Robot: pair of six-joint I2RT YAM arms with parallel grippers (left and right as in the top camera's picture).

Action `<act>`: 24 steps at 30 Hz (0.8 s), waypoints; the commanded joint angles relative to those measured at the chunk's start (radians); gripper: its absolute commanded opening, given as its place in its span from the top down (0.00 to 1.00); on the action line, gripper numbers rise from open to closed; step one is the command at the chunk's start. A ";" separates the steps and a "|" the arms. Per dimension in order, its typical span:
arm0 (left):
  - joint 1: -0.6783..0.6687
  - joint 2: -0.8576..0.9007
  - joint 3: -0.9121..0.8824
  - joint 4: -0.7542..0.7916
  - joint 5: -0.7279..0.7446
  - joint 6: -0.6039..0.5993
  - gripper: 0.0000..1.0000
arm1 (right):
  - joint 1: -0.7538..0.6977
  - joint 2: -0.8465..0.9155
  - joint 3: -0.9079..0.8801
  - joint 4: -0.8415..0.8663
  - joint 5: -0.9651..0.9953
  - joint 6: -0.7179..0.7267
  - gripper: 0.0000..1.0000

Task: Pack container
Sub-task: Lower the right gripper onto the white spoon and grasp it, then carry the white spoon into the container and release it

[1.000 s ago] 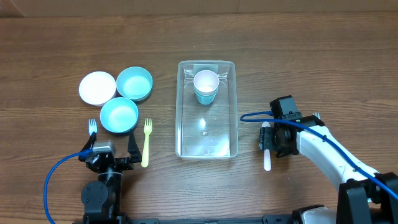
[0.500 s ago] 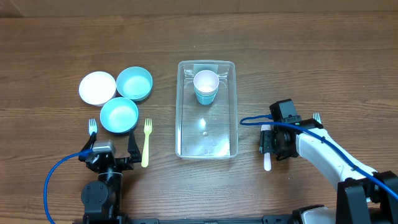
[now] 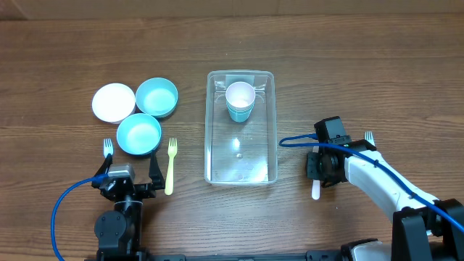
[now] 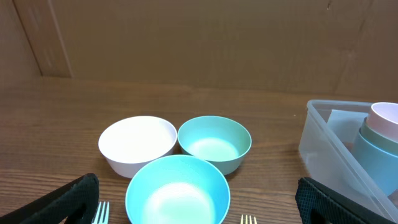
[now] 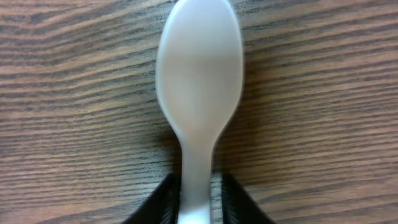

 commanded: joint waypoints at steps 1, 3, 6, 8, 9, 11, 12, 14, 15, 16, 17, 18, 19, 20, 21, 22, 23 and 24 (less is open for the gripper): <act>0.013 -0.010 -0.003 0.003 -0.009 0.026 0.00 | 0.002 0.003 -0.007 0.003 -0.001 -0.003 0.82; 0.013 -0.010 -0.003 0.003 -0.008 0.026 0.00 | 0.003 0.003 -0.006 0.003 -0.001 -0.003 0.82; 0.013 -0.010 -0.003 0.003 -0.009 0.026 0.00 | 0.002 0.003 0.011 -0.018 0.000 -0.003 0.82; 0.013 -0.010 -0.003 0.003 -0.008 0.026 0.00 | 0.002 0.003 0.037 -0.044 0.002 -0.003 0.85; 0.013 -0.010 -0.003 0.003 -0.009 0.026 0.00 | 0.003 0.003 0.054 -0.059 0.010 -0.002 0.86; 0.013 -0.010 -0.003 0.003 -0.009 0.026 0.00 | 0.002 0.003 0.098 -0.101 0.037 -0.002 0.89; 0.013 -0.010 -0.003 0.003 -0.008 0.026 0.00 | 0.002 0.003 0.118 -0.118 0.041 -0.002 0.89; 0.013 -0.010 -0.003 0.003 -0.009 0.026 0.00 | 0.003 0.003 0.169 -0.155 0.040 -0.002 0.89; 0.013 -0.010 -0.003 0.003 -0.009 0.026 0.00 | 0.003 0.003 0.195 -0.171 0.040 -0.002 0.89; 0.013 -0.010 -0.003 0.003 -0.009 0.026 0.00 | 0.003 0.003 0.218 -0.185 0.040 -0.002 0.89; 0.013 -0.010 -0.003 0.003 -0.008 0.026 0.00 | 0.003 0.003 0.240 -0.199 0.040 -0.002 0.89; 0.013 -0.010 -0.003 0.004 -0.009 0.026 0.00 | 0.003 0.003 0.274 -0.222 0.040 -0.002 0.89; 0.013 -0.010 -0.003 0.003 -0.009 0.026 0.00 | 0.003 0.003 0.298 -0.241 0.040 -0.002 0.89; 0.013 -0.010 -0.003 0.004 -0.009 0.026 0.00 | 0.003 0.003 0.339 -0.272 0.040 -0.002 0.89; 0.013 -0.010 -0.003 0.003 -0.009 0.026 0.00 | 0.003 0.003 0.372 -0.296 0.040 -0.002 0.89; 0.013 -0.010 -0.003 0.003 -0.008 0.026 0.00 | 0.003 0.003 0.411 -0.325 0.040 -0.002 0.89; 0.013 -0.010 -0.003 0.003 -0.008 0.026 0.00 | 0.003 0.003 0.445 -0.349 0.040 -0.002 0.89; 0.013 -0.010 -0.003 0.003 -0.009 0.026 0.00 | 0.003 0.003 0.480 -0.375 0.040 -0.002 0.89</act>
